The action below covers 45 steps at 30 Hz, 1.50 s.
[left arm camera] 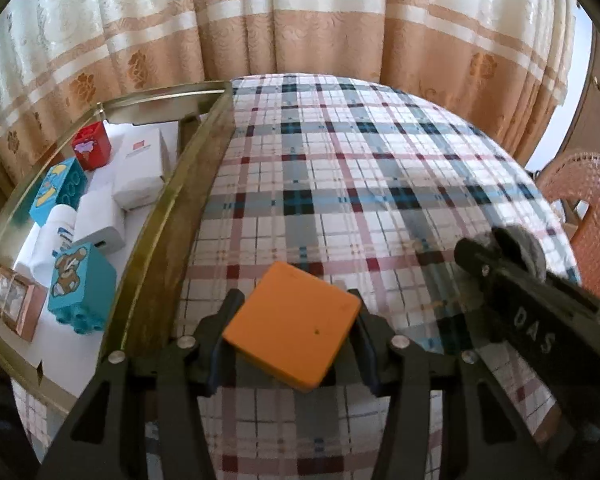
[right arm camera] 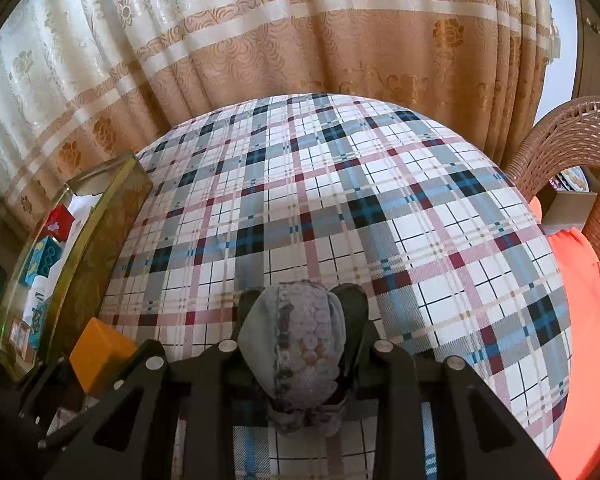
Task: Organize rigid objects
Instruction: 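Carry the orange cube with the left gripper while the right carries the clip to the tray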
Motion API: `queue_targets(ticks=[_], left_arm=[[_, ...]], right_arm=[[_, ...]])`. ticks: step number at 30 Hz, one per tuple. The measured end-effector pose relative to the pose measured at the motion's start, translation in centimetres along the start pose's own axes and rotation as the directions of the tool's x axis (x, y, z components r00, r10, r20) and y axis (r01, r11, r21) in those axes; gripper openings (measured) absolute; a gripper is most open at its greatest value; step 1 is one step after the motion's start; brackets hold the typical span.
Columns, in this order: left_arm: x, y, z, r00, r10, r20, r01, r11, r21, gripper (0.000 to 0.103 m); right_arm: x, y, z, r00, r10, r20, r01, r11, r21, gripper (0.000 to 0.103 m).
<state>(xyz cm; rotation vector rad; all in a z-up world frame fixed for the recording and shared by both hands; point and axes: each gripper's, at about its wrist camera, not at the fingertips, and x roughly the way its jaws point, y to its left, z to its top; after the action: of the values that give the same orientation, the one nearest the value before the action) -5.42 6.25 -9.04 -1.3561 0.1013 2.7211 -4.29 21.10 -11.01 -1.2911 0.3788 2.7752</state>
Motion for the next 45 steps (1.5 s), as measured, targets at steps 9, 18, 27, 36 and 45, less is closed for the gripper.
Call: queue_targets(ticks=[9,18,27,36,45], left_arm=[[-1.1,0.3,-0.7,0.999,-0.040,0.016,0.040,0.999,0.010,0.051],[-3.2,-0.2,-1.3,0.993,-0.100,0.066,0.096,0.993,0.067,0.051],[-6.2,1.9,-0.9,0.984,-0.076,0.161,0.064,0.995,0.074,0.051],[-8.3,7.0,0.5,0.978,-0.019,0.207,0.024,1.000,-0.019,0.051],[-8.0,12.8,1.1,0.973,0.093,0.210,-0.066,0.989,-0.134,0.051]], right_arm=[[-0.5,1.0,-0.9,1.000,-0.001,-0.013,0.000,1.000,-0.025,0.033],[-1.7,0.8,-2.0,0.999,0.039,-0.027,-0.038,0.999,0.024,0.032],[-3.6,3.0,-1.4,0.994,0.113,-0.003,-0.113,0.994,0.011,0.032],[-5.7,8.2,0.2,0.974,0.224,0.040,-0.222,0.974,-0.052,0.032],[-6.5,13.5,0.8,0.955,0.287,0.072,-0.276,0.952,-0.136,0.032]])
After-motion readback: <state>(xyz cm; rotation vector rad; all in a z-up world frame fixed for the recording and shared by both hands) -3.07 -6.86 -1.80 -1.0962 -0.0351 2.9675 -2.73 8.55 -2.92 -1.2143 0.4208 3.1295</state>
